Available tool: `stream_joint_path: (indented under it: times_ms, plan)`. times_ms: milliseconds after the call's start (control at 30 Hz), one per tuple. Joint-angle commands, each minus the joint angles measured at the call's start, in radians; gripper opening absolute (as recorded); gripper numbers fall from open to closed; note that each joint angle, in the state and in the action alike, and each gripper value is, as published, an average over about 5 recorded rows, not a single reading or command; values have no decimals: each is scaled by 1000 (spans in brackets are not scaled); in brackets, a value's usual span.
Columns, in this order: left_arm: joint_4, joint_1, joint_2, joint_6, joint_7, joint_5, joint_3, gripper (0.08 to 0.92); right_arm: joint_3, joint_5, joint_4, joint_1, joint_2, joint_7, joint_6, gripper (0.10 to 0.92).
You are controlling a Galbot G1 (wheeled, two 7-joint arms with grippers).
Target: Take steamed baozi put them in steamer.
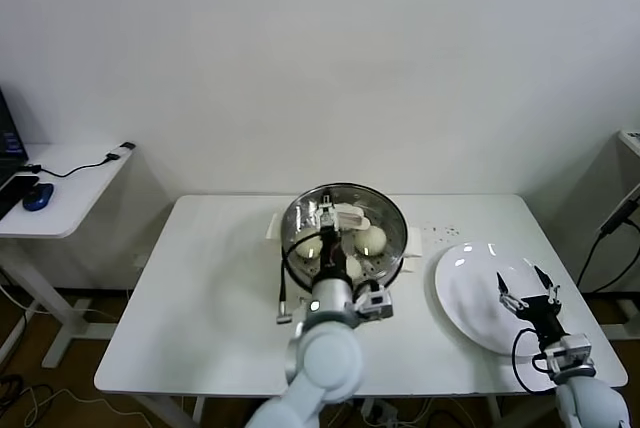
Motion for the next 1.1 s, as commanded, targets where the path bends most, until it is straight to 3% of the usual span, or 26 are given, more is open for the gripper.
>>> stream_joint_path:
  times_ms: [33, 200, 367, 500, 700, 1100]
  plan:
    - [-217, 141, 185, 7, -165, -270, -168, 823, 6, 34, 56, -15, -2, -13, -35, 823]
    - [-306, 231, 262, -89, -356, -640, -369, 823, 3, 54, 92, -24, -1, -4, -49, 823]
    - [-316, 346, 241, -332, -485, -1075, -617, 823, -4, 67, 119, -27, -1, 1, -77, 823]
    - [-316, 466, 181, -504, -464, -1331, -767, 823, -9, 86, 132, -30, -7, 0, -98, 823]
    - [-270, 593, 84, -655, -424, -1573, -865, 823, -21, 105, 146, -28, -13, -4, -117, 823]
    - [-129, 663, 82, -783, -369, -1720, -896, 823, -47, 194, 170, -33, -82, -20, -144, 823]
